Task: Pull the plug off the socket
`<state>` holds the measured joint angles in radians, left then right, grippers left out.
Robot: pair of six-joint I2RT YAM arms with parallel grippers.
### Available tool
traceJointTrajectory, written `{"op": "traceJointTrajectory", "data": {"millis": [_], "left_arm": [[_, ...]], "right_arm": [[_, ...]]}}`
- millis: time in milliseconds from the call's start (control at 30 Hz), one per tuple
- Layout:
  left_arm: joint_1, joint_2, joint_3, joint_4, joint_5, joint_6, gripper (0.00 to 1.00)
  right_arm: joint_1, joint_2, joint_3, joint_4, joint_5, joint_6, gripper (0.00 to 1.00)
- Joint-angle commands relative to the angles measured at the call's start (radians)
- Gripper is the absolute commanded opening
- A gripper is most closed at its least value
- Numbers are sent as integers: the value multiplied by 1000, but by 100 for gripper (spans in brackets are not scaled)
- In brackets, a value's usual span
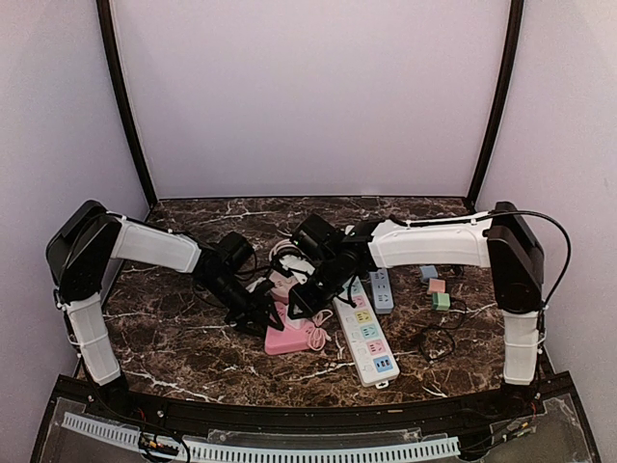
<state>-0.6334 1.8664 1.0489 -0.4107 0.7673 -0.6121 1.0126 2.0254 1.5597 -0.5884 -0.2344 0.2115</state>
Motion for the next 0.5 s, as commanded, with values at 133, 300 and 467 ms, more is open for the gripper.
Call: {"op": "traceJointTrajectory", "data": {"millis": [133,300,467], "left_arm": [[-9,50,-32,-13,-69,-84,49],[-9,63,-51,-10,-103,-108,49],[-9,81,-85,-13,-116,-113,49]], "right_arm": [[9,-4,41,66,44,40,12],[11,-16,53,88,42,42,11],[14,-53,31,120,37,26,11]]}}
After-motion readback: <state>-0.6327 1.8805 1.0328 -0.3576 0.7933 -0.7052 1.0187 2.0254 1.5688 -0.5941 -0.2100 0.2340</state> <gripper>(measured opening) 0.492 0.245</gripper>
